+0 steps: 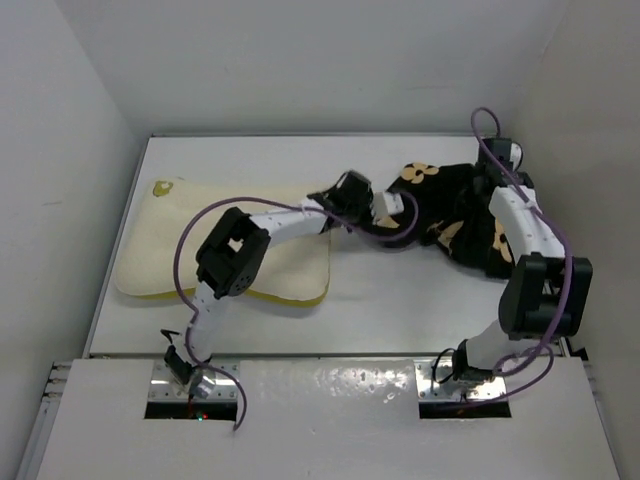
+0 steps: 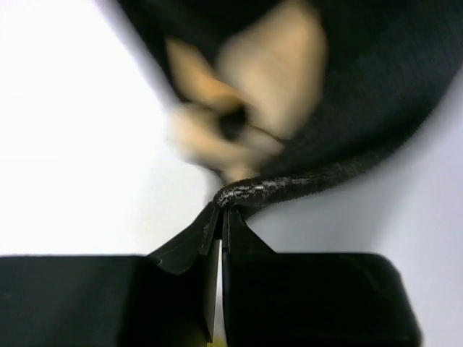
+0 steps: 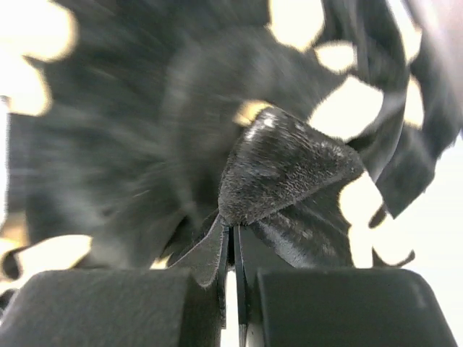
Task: Put the pillow into the pillowcase
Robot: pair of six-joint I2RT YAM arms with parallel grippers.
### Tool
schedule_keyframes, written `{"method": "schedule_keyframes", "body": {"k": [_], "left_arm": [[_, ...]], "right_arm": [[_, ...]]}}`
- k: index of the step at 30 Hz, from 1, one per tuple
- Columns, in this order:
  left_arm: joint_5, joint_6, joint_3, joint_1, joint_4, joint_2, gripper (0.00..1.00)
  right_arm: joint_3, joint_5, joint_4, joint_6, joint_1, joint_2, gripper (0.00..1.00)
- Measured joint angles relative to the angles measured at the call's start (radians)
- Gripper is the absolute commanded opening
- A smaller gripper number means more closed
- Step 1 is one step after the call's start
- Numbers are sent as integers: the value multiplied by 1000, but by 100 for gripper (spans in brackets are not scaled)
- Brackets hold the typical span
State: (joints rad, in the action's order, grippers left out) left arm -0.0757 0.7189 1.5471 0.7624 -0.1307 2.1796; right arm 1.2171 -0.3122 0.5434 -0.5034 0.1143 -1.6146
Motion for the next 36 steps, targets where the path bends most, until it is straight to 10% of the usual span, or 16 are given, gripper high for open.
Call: {"method": "schedule_keyframes", "body": {"k": [8,20,28,36], "left_arm": [[20,-213,818,-276,-308,39,0],[238,-240,730,-456,-289,-290,0],[347,-192,599,-533,-304,-293,0],[372,-195,697,-523,-404,-113,0]], "right_arm": [[47,12,-146,93,-64,382,0],[37,-176,-125,111,-16,683,0],[-127,8,-3,43,-18,740,0],[-71,222,102,-22,-68,359,0]]}}
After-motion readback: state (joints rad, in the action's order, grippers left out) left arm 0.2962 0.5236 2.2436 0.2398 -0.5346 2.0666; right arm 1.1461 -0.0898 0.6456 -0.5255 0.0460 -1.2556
